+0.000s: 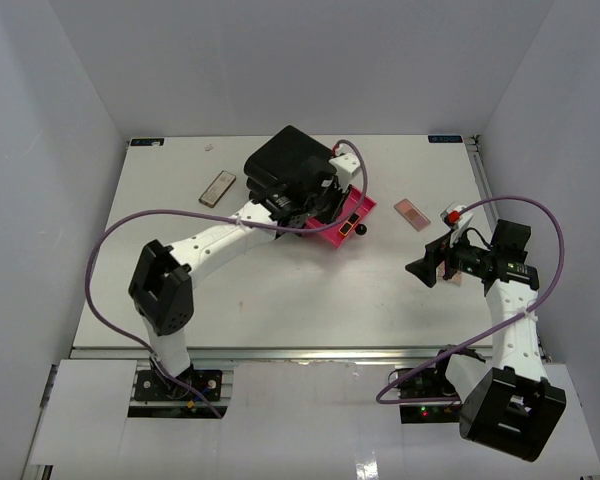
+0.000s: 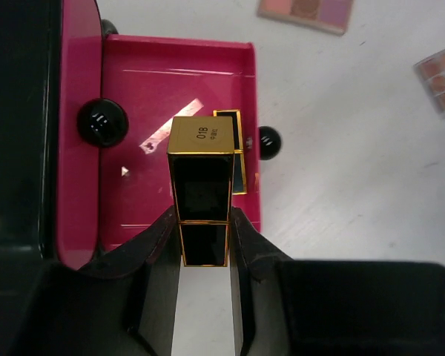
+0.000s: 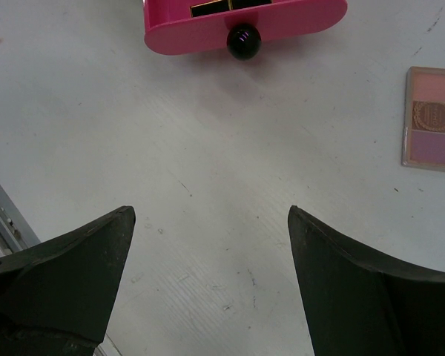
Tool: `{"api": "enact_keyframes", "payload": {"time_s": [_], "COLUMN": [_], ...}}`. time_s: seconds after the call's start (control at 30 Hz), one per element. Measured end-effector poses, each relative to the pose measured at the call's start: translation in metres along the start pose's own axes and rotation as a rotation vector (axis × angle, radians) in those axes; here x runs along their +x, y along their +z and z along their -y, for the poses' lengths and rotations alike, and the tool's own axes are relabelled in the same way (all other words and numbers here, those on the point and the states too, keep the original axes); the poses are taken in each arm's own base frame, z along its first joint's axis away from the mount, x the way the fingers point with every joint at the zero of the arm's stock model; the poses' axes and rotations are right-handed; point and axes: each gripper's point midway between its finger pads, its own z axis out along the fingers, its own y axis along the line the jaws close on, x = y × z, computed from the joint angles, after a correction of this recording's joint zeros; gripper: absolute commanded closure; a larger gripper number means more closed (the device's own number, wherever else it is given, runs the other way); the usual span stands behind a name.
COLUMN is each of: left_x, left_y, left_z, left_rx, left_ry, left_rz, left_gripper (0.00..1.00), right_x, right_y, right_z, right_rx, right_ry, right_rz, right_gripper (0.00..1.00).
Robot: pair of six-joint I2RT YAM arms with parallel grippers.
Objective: Organize the makeup
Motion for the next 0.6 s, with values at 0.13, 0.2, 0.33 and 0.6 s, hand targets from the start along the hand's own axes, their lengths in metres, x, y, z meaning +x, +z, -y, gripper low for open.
{"api": "enact_keyframes", "payload": {"time_s": [0.13, 0.2, 0.33, 0.6], "left_x": [0.005, 0.011, 0.023, 0.033], "left_y": [0.035, 0.048, 0.064, 0.074], "left_z": [-0.014, -0.019, -0.026, -0.026], "left_rx": [-0.06, -0.082, -0.118, -0.166], "left_ry": [0.118, 0.155, 0.211, 0.267], "left_rz": [-0.056, -0.085, -0.135, -0.176], "left_gripper": [0.96, 0.89, 0.78, 0.35], "right_x": [0.001, 0.001, 0.002, 0.001], "right_y": [0.0, 0.0, 0.0, 0.0], "right_z": [0.001, 0.001, 0.002, 0.003], "right_rx": [0.001, 0.001, 0.002, 0.007], "right_ry": [0.008, 0.01, 0.015, 0.013], "right_rz": [-0.001, -0.001, -0.003, 0.0], "right_gripper": [0.1, 0.1, 0.1, 0.1]}}
